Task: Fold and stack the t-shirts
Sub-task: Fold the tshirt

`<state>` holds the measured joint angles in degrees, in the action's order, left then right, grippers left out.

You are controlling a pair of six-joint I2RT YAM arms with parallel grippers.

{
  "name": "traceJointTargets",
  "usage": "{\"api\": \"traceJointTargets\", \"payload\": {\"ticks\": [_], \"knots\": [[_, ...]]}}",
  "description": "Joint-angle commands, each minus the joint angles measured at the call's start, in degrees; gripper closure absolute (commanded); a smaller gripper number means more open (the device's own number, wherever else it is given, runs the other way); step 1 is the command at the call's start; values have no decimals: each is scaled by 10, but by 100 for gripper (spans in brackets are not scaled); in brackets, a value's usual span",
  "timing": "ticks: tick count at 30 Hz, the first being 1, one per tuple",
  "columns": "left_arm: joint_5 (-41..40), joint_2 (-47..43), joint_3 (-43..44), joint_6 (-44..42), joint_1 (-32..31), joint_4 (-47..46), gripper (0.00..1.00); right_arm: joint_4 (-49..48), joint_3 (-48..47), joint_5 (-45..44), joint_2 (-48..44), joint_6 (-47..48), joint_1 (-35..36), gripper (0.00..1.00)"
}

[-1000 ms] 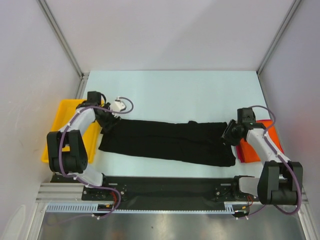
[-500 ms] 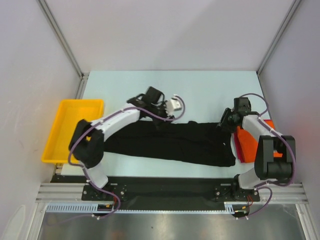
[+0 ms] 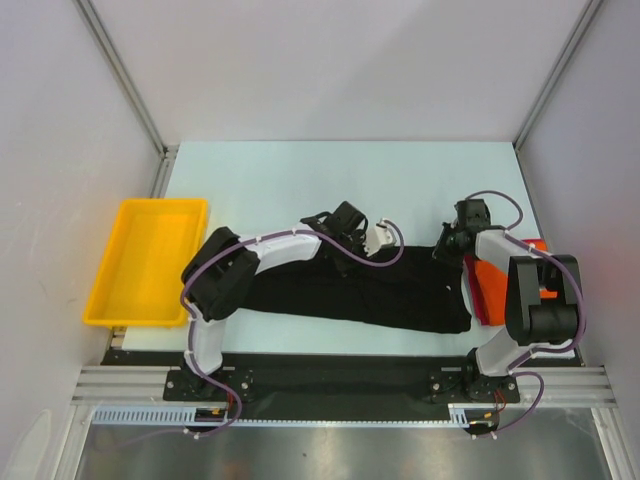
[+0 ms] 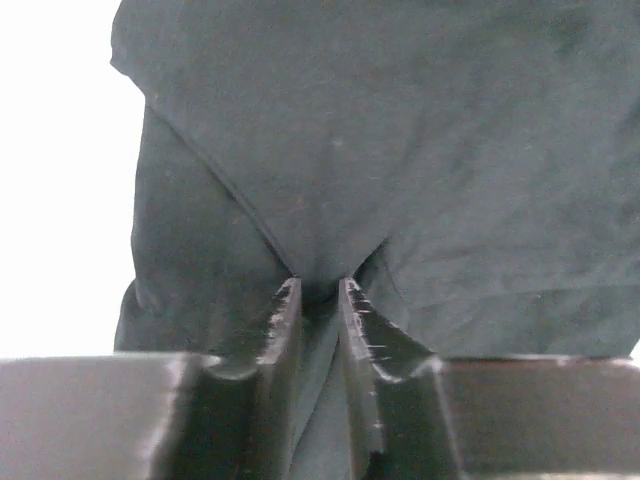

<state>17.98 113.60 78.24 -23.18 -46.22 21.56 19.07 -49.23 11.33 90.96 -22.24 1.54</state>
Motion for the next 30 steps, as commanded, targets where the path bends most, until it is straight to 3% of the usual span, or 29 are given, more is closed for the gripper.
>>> {"api": "traceJointTargets", "payload": {"ticks": [1,3,11,21,22,23,24,26,30], "knots": [[-15,6,3,-8,3,-6,92,-24,9,-5,11,-3,-10,100],[8,-5,-2,-18,3,20,100,-29,9,-4,12,-8,-11,100],[35,-94,-77,-82,3,43,99,-28,-16,-32,0,-16,-44,100],[62,-78,-109,-77,-10,38,100,-15,-3,-16,-28,12,-41,99],[61,-77,-109,-76,-10,34,99,-7,-12,22,-30,24,-39,91],[59,-76,-108,-76,-11,28,99,3,-17,24,-35,32,-32,68],[54,-76,-105,-75,-11,25,99,24,-21,13,-44,48,-17,62],[51,-76,-99,-73,-11,23,99,33,-17,-33,-92,58,13,54],[55,-74,-92,-75,-12,27,99,6,16,-28,-161,41,47,53]]}}
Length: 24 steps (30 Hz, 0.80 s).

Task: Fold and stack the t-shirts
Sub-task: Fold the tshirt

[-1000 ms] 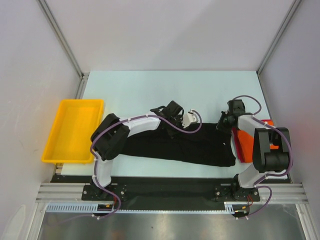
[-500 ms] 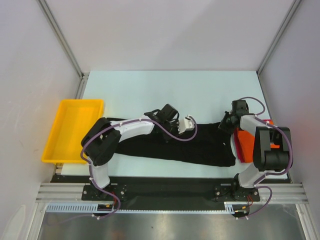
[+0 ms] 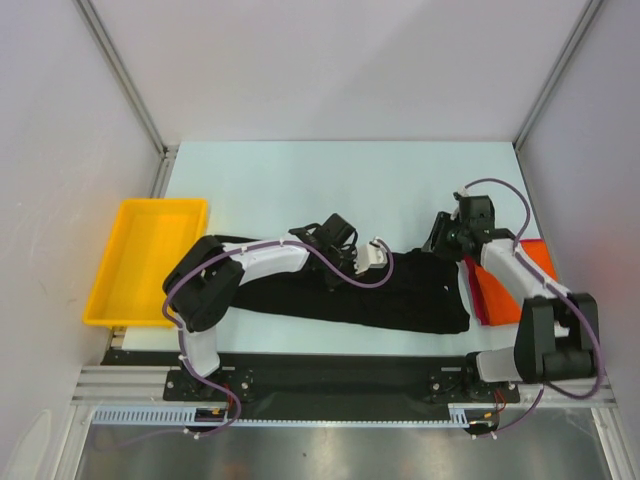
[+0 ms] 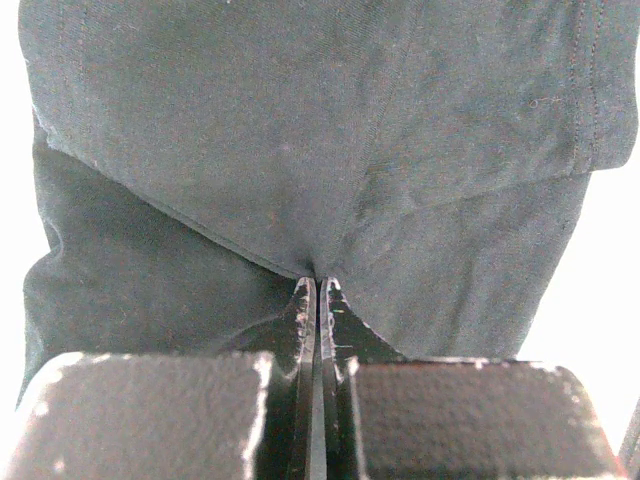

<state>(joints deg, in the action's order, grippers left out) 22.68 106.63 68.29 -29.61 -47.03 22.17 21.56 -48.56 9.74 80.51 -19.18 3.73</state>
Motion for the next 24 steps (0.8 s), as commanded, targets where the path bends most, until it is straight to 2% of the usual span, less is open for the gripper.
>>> {"api": "traceJointTargets", "payload": {"ticks": [1,6,15,17,18,19,20,21,24], "knots": [[7,-5,6,-11,-3,23,99,-19,14,-18,-56,8,34,54],[1,-8,-4,-14,-4,21,99,-25,15,-5,-3,19,80,60],[-3,-11,3,-13,-5,21,99,-40,1,5,80,25,113,56],[-4,-11,4,-13,-5,21,99,-43,0,5,88,22,112,62],[-4,-12,4,-15,-5,22,99,-45,0,-2,91,20,110,68],[-5,-12,2,-15,-5,22,99,-46,0,-4,96,15,109,88],[-4,-12,1,-16,-5,24,99,-48,-1,-5,95,13,106,97],[-6,-12,-1,-17,-5,24,99,-49,0,-11,91,6,101,100],[-9,-12,-5,-21,-5,25,100,-44,6,-34,58,-4,85,100]]}}
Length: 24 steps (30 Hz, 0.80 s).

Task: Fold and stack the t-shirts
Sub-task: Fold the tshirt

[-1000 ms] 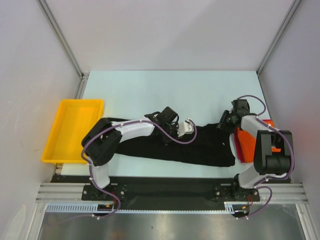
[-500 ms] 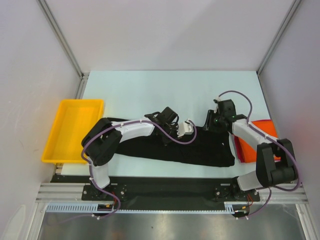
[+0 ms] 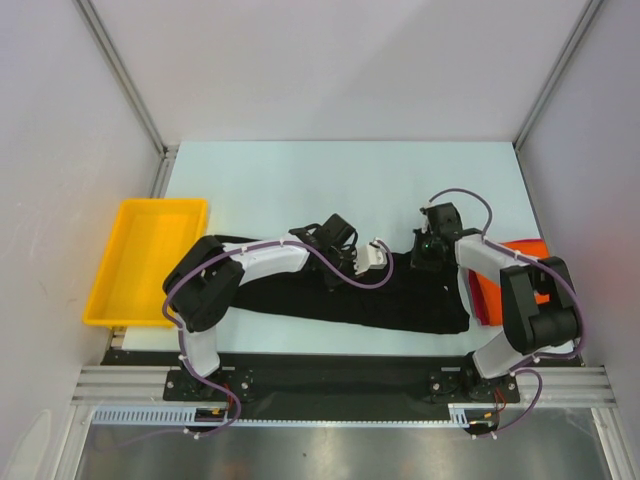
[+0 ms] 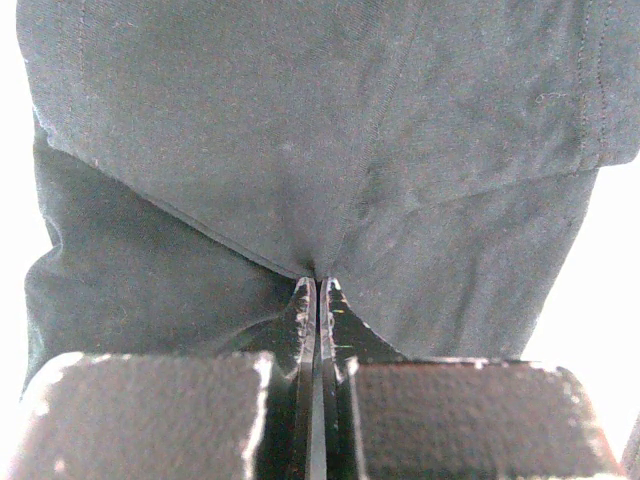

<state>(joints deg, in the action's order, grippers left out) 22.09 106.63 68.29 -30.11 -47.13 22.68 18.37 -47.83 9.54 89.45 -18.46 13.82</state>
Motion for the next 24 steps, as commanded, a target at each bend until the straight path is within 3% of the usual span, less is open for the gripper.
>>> {"api": "traceJointTargets", "payload": {"ticks": [1,8,16,17,18,19,21,24], "knots": [[-6,-12,-6,-17,-4,21,100,-11,2,-40,-44,-19,-30,100],[-6,-13,-7,-21,-4,20,100,-7,54,-95,-146,-36,-69,100],[-9,-12,-6,-26,-4,20,98,-48,49,-54,-105,-31,-76,99],[-9,-11,-5,-25,-4,23,93,-46,43,-54,-101,-30,-76,95],[-9,-11,-4,-26,-4,25,76,-36,39,-52,-98,-27,-77,90],[-9,-12,-3,-25,-4,29,67,-29,34,-52,-94,-22,-77,74],[-7,-16,10,-22,-4,45,49,1,15,-60,-101,-21,-78,59],[-6,-19,45,-19,-3,68,45,38,11,-83,-126,-26,-78,56]]}}
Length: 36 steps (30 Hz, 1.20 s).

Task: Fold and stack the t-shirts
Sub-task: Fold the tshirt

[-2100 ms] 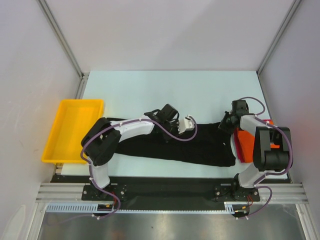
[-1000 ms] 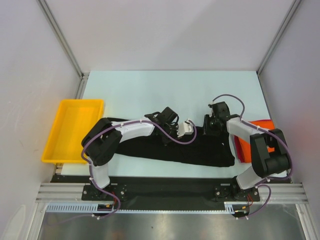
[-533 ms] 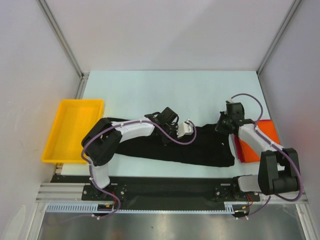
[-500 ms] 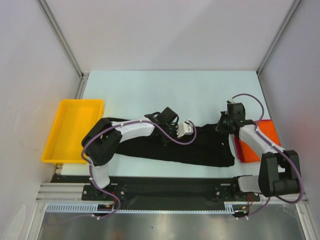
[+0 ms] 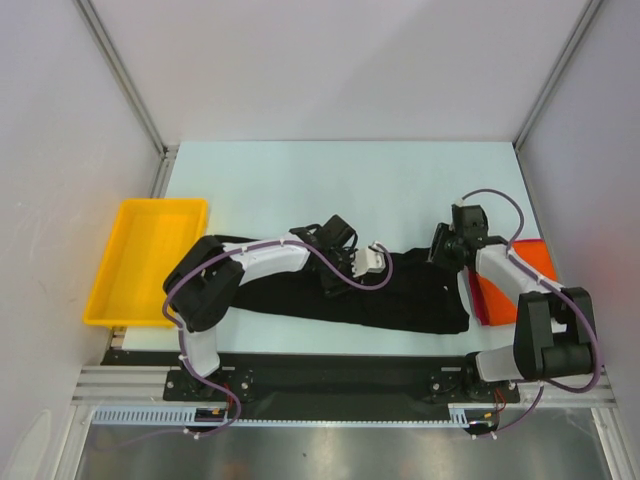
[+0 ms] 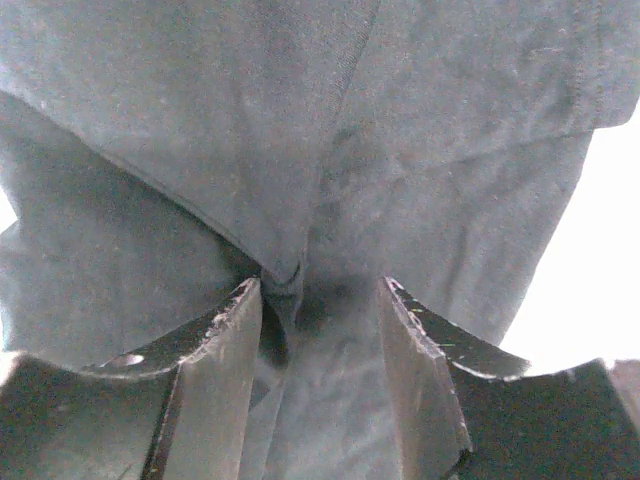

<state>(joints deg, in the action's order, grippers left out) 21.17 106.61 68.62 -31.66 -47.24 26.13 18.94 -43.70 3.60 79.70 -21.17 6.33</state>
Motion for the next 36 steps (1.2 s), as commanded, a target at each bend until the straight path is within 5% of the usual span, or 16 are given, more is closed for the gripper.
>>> {"api": "traceJointTargets", "payload": {"ticks": [1,9,11,12,14,18,25,36], "knots": [[8,-21,54,-2,-1,44,44,40,-31,-31,-40,-2,-1,56],[113,-92,117,26,93,154,43,202,-17,-89,-160,-65,16,58],[70,-104,102,55,149,147,47,229,3,-84,-182,-79,16,75],[42,-109,83,63,167,143,60,244,10,-84,-200,-96,24,83],[-28,-125,55,67,214,123,70,255,-2,-101,-212,-120,46,99],[-181,-140,-29,39,284,82,78,254,16,-51,-200,-182,42,100],[-254,-97,-71,17,405,32,79,193,122,-18,-170,-249,27,100],[-178,-106,-210,-52,410,49,77,115,62,-79,32,-187,-13,100]]}}
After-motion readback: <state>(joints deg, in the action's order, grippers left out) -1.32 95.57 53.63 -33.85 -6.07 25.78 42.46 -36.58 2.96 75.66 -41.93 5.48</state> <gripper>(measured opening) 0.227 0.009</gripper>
